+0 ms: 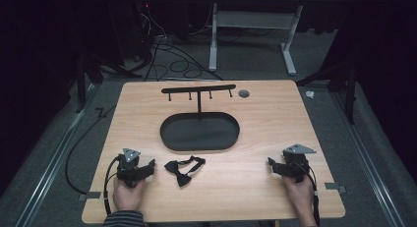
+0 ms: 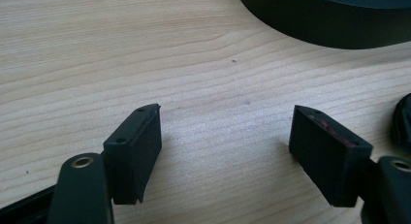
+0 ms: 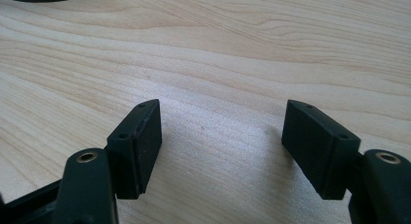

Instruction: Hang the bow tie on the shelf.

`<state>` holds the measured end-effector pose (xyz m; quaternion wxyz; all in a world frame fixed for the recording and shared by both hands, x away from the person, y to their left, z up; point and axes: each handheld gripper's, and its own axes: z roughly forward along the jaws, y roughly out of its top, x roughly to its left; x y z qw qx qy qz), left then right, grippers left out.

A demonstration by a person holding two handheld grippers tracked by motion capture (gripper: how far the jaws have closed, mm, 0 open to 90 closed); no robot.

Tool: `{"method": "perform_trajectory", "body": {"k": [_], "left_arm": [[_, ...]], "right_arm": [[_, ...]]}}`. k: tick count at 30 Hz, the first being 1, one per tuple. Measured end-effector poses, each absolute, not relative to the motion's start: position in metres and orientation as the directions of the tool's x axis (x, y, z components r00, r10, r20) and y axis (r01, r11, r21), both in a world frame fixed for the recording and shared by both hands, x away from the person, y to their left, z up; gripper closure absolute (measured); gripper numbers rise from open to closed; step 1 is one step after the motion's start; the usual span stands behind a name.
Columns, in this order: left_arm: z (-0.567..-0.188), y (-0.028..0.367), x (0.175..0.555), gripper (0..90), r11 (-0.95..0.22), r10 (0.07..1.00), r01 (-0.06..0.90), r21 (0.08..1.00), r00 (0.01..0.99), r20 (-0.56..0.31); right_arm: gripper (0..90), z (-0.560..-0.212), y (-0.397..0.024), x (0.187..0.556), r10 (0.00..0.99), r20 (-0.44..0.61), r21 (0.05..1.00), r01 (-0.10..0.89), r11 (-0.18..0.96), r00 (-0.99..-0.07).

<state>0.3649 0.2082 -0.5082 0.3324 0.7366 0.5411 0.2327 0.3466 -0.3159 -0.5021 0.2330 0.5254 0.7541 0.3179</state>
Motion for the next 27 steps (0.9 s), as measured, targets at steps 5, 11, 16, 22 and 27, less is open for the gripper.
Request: {"method": "perform_trajectory", "body": {"k": [5, 11, 16, 22, 27], "left_arm": [[-0.5082, 0.2081, 0.3649, 27.8, -0.193, 0.952, 0.643, 0.742, 0.306, -0.017], [-0.5082, 0.2078, 0.3651, 25.9, -0.199, 0.950, 0.643, 0.739, 0.313, -0.016], [-0.5082, 0.2084, 0.3652, 26.6, -0.190, 0.951, 0.644, 0.741, 0.309, -0.025], [-0.5081, 0.2089, 0.3652, 27.1, -0.198, 0.949, 0.642, 0.741, 0.315, -0.020], [-0.5081, 0.2094, 0.3653, 27.1, -0.201, 0.947, 0.641, 0.741, 0.321, -0.021]], "right_arm": [[32.0, -0.5021, -0.3160, 0.3467, 0.941, -0.017, 0.724, 0.645, 0.245, -0.339], [32.0, -0.5021, -0.3161, 0.3467, 0.940, -0.018, 0.724, 0.644, 0.247, -0.341], [32.0, -0.5020, -0.3161, 0.3467, 0.940, -0.018, 0.724, 0.644, 0.247, -0.341], [32.0, -0.5021, -0.3162, 0.3468, 0.940, -0.019, 0.724, 0.643, 0.248, -0.341], [32.0, -0.5021, -0.3162, 0.3468, 0.940, -0.019, 0.724, 0.643, 0.248, -0.342]]}}
